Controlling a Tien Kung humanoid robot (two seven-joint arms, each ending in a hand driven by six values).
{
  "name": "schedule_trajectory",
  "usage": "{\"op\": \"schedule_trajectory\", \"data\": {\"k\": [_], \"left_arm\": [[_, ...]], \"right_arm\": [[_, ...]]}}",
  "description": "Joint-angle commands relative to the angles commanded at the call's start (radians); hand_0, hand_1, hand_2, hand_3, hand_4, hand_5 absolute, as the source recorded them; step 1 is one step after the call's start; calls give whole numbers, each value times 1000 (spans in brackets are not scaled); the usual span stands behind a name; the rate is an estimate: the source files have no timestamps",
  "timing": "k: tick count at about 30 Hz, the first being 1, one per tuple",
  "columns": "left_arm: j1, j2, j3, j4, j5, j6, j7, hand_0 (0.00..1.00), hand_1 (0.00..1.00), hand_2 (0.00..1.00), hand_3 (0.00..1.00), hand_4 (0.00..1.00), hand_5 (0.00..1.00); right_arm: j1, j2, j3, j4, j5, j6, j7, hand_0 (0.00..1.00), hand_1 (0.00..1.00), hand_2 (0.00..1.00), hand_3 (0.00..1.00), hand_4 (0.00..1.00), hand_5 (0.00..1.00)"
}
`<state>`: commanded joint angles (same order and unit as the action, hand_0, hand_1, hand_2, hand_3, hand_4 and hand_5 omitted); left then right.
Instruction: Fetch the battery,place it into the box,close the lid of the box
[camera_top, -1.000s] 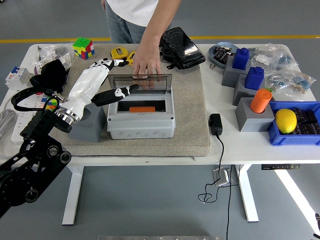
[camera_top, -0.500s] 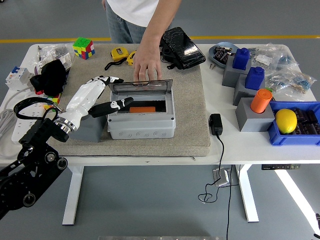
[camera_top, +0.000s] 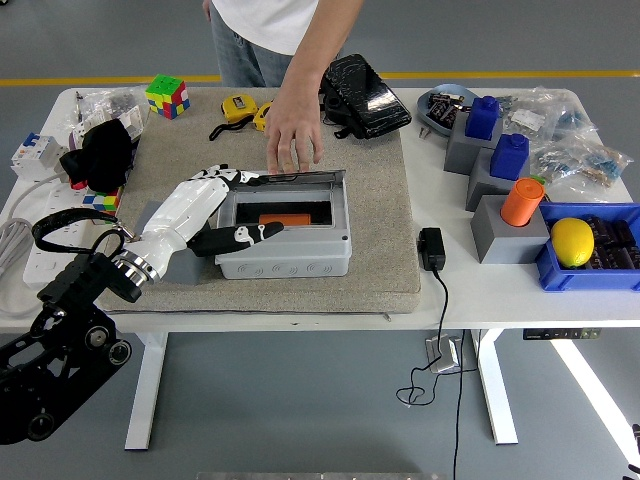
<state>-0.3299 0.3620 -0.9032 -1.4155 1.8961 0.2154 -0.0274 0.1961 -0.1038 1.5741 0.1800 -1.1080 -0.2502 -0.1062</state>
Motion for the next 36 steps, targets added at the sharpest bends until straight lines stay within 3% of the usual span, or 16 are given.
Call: {"op": "schedule_trajectory", "data": {"k": [9, 16, 27, 31, 36], "left_arm": [[-5, 11, -1, -31, 0, 3, 3, 912, 859, 781, 813, 998, 998], [-9, 66, 87, -59, -45, -2, 0, 909, 859, 780, 813, 998, 998], [-11, 112, 139, -95, -86, 14, -16, 902, 857, 788, 813, 998, 998], [-15, 112, 140, -98, -88, 21, -20, 901, 858, 790, 813, 998, 998], [-3, 74, 74, -76, -63, 27, -18, 902, 871, 817, 819, 998, 998]], "right_arm": [[5, -1, 0, 0, 2, -1, 1, 823, 808, 769, 790, 998, 998], [3, -5, 3, 0, -4, 0, -1, 822, 808, 769, 790, 998, 998], [-2, -12, 7, 0, -9, -6, -2, 821, 808, 769, 790, 998, 998], [-2, -8, 10, 0, -11, -5, -1, 821, 808, 769, 791, 998, 998], [0, -2, 7, 0, -7, -2, 3, 820, 809, 769, 790, 998, 998]]}}
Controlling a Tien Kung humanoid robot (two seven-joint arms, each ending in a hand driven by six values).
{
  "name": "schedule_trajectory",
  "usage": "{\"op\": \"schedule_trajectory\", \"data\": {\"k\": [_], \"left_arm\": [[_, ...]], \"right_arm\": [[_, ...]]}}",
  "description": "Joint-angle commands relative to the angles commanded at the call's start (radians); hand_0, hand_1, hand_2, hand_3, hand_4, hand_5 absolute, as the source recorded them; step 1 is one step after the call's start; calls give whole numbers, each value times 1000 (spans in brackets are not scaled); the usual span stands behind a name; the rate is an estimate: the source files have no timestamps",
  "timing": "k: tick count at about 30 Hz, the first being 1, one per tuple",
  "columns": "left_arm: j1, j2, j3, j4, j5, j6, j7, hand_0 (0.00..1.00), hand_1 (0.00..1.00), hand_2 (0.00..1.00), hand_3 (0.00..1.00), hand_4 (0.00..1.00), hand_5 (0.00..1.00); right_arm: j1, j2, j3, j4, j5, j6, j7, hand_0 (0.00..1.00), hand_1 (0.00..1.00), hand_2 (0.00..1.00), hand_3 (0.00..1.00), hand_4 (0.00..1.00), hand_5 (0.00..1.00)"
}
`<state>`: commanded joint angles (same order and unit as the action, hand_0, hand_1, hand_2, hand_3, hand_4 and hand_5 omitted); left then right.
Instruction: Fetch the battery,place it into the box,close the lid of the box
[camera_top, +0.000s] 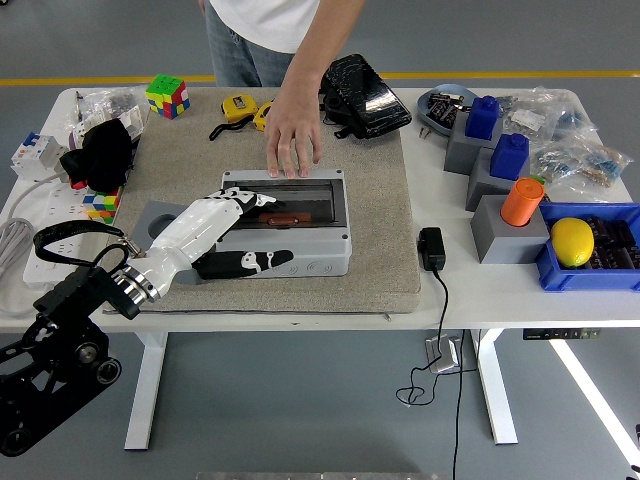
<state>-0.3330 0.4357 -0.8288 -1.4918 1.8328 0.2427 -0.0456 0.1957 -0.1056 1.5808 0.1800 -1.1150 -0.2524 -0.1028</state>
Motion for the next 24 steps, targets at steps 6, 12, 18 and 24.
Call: {"op": "schedule_trajectory", "data": {"k": [6, 12, 18, 24], "left_arm": [[43, -86, -154, 33, 19, -14, -33, 906, 940, 924, 930, 998, 998], [60, -137, -300, 65, -148, -42, -123, 996, 998, 998, 989, 998, 944], [70, -177, -441, 82, -348, -60, -202, 998, 998, 998, 995, 998, 917], [92, -199, -573, 114, -575, -114, -245, 954, 989, 966, 952, 998, 998]], "right_arm": [[-7, 5, 8, 0, -5, 1, 0, 819, 808, 769, 790, 998, 998], [-4, 6, 7, 0, 1, 1, 1, 820, 808, 769, 790, 998, 998], [-5, 7, 13, 0, 1, 2, 4, 821, 808, 769, 790, 998, 998], [-13, 13, 19, 0, -1, 2, 7, 820, 808, 770, 790, 998, 998]]}}
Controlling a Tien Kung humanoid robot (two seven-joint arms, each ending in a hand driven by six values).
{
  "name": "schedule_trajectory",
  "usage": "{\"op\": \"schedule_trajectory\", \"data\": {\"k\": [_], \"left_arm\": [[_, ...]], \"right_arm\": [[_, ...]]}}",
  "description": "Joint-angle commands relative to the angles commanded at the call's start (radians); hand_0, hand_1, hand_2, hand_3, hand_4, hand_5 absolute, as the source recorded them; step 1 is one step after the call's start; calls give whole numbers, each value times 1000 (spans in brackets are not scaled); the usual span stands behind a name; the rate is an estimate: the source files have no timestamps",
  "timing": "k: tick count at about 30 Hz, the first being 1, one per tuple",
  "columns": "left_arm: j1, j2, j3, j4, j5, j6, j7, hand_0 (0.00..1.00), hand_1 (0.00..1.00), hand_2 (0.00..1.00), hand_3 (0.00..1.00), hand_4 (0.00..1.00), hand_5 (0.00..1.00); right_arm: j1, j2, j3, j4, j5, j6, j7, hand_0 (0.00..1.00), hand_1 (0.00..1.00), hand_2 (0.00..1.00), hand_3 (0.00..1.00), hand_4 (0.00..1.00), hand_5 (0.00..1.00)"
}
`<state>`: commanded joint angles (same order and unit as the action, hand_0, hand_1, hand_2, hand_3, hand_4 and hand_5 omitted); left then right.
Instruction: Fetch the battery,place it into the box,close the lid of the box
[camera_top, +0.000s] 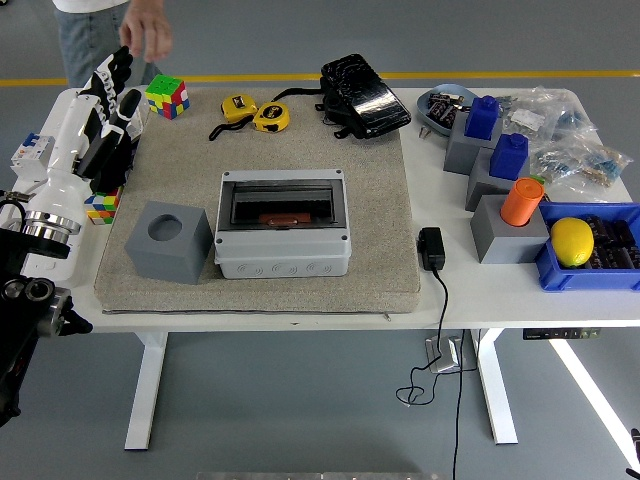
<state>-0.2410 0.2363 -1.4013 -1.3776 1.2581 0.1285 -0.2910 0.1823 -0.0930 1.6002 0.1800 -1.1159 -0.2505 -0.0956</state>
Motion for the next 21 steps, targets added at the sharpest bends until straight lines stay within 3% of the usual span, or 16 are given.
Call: {"op": "schedule_trajectory", "data": {"k": [4, 5, 9, 15, 21], "left_arm": [[17, -2, -26, 16, -144, -57, 0, 954, 989, 966, 952, 998, 998], [21, -2, -29, 17, -177, -72, 2, 920, 942, 907, 907, 998, 998], [32, 3, -32, 31, -255, -111, 13, 920, 942, 907, 907, 998, 998], [41, 5, -52, 43, -298, -142, 26, 917, 937, 904, 903, 998, 998], [59, 6, -77, 31, -280, -140, 38, 916, 933, 902, 902, 998, 998]], "right_arm": [[-1, -1, 7, 0, -1, 0, 0, 820, 808, 770, 790, 998, 998], [0, -3, 7, 0, -3, 0, -1, 821, 806, 769, 790, 998, 998], [2, -5, 12, 0, -4, -1, -1, 821, 806, 769, 790, 998, 998], [7, -4, 14, 0, -7, -1, 2, 821, 806, 770, 790, 998, 998], [6, -5, 10, 0, -13, 1, 1, 822, 806, 769, 791, 998, 998]]}}
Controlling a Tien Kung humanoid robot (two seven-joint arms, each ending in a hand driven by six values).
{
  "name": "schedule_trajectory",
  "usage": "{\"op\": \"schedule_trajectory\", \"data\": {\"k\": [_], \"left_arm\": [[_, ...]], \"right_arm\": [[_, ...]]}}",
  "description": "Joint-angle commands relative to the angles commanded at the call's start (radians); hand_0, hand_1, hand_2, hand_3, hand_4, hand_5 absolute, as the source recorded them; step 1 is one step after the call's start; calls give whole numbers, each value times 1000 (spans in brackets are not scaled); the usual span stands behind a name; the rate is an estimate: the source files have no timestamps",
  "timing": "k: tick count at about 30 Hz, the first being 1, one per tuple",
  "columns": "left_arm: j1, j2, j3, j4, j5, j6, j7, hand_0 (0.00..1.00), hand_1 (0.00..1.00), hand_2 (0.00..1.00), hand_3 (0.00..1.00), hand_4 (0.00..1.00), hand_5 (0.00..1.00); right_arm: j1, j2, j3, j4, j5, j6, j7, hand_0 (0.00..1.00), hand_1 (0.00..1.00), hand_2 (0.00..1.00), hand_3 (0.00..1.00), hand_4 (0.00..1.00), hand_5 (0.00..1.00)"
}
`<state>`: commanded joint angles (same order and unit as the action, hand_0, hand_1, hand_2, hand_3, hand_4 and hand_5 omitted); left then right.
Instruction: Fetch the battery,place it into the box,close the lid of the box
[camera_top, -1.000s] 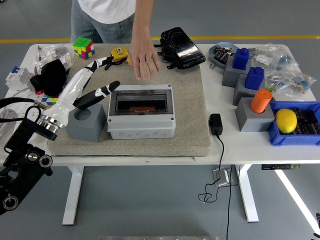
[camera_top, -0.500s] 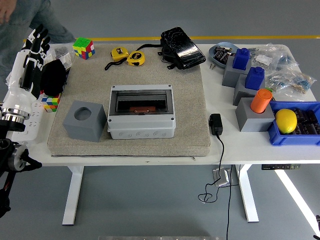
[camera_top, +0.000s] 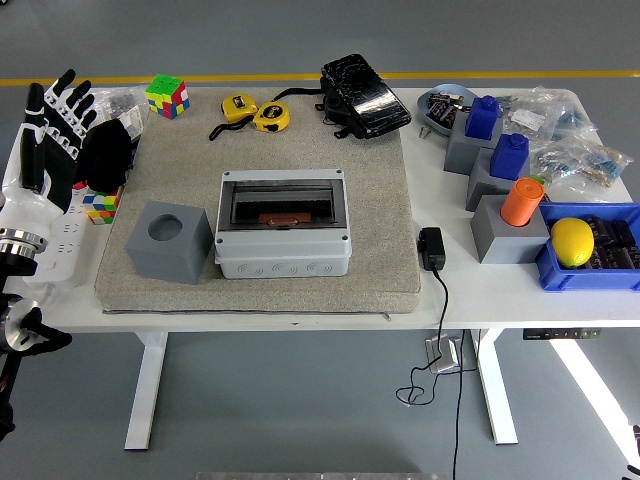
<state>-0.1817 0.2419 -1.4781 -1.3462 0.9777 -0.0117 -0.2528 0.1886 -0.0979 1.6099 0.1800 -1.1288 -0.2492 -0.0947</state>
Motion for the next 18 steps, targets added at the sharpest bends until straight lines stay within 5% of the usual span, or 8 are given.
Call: {"op": "schedule_trajectory", "data": {"k": [18], "left_arm": [[13, 4, 43, -12, 8, 18, 10, 907, 919, 893, 902, 998, 998]], "right_arm": [[-6, -3, -9, 0, -4, -3, -10, 822, 806, 769, 790, 998, 998]]}}
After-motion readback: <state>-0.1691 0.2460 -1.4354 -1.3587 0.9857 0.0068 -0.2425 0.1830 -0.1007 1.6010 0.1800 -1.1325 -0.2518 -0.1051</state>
